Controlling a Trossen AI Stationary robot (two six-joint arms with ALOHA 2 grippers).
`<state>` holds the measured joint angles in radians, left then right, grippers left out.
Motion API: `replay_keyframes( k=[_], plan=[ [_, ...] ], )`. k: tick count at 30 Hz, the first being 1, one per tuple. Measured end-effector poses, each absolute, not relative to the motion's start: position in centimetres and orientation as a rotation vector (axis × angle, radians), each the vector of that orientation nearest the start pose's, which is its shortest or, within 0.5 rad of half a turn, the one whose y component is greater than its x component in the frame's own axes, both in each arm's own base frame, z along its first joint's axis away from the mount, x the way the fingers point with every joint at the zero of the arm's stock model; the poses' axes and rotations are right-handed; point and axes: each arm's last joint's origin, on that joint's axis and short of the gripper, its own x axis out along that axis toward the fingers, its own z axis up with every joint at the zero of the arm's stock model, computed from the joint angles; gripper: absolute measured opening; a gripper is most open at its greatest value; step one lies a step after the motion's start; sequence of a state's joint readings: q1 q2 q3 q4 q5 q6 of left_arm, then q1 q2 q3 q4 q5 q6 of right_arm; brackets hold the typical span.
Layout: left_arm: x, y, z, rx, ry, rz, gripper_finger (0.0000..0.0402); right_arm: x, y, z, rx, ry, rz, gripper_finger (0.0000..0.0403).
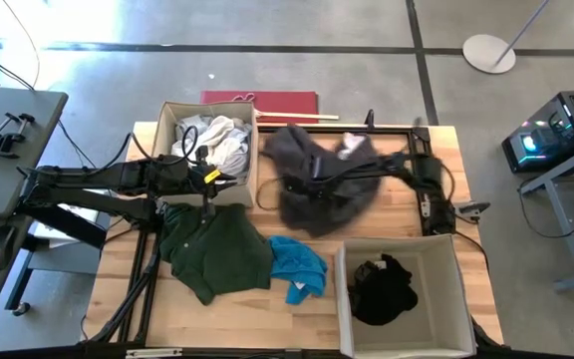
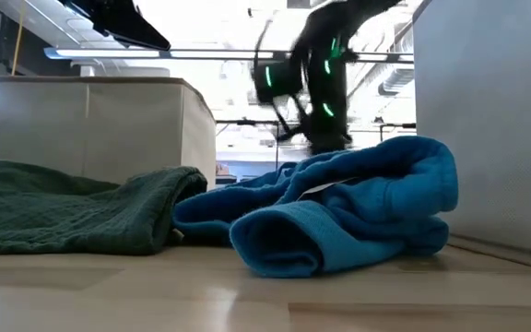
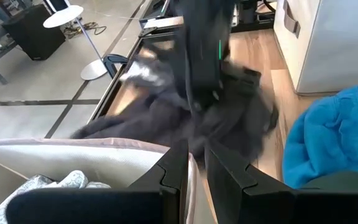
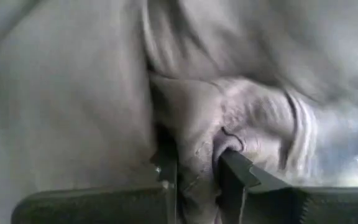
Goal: Sort clothes
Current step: Put the gray shorts into the bottom laundry organizer
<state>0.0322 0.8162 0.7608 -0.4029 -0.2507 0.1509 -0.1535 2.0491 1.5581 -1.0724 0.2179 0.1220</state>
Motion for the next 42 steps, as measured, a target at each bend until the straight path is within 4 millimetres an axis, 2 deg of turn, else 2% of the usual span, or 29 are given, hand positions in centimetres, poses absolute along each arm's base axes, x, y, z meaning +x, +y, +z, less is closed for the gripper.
replay_keyframes(
  k=[2,5,10,16,21,26,28,32,37,40,42],
  plan=[
    [17.3,1.3,30.0,0.196,0.472,0.243,0.0044,36.9,-5.8,21.6,0.011,1.461,-0.452,0.0040],
    [17.3,1.3,30.0,0.198,0.470,0.249,0.0044,35.4,-4.7,27.1,-0.025,1.229,-0.558,0.0040],
    [17.3,1.3,30.1,0.192,0.466,0.267,0.0044,30.0,-1.7,34.7,-0.166,0.939,-0.811,0.0040],
    [17.4,1.3,30.3,0.191,0.445,0.272,0.0044,22.9,2.3,42.1,-0.229,0.466,-0.987,0.0040],
    [17.8,1.4,31.3,0.187,0.335,0.281,0.0044,18.8,4.0,47.3,-0.239,0.205,-0.987,0.0040],
    [17.9,1.4,31.9,0.182,0.267,0.286,0.0044,16.5,4.5,52.0,-0.274,0.025,-0.832,0.0044],
    [18.0,1.4,32.0,0.187,0.257,0.286,0.0044,15.7,4.9,53.7,-0.335,-0.120,-0.670,0.0040],
    [18.0,1.4,32.0,0.182,0.259,0.284,0.0044,13.6,5.8,56.4,-0.469,-0.520,-0.343,0.0043],
    [18.0,1.3,31.9,0.170,0.261,0.285,0.0044,10.8,6.6,58.0,-0.494,-0.910,-0.047,0.0046],
    [18.0,1.3,31.9,0.170,0.263,0.285,0.0044,9.2,6.8,58.3,-0.409,-1.022,0.162,0.0047],
    [18.0,1.3,31.9,0.170,0.261,0.285,0.0044,8.4,6.8,58.2,-0.345,-1.022,0.265,0.0049]
  ],
)
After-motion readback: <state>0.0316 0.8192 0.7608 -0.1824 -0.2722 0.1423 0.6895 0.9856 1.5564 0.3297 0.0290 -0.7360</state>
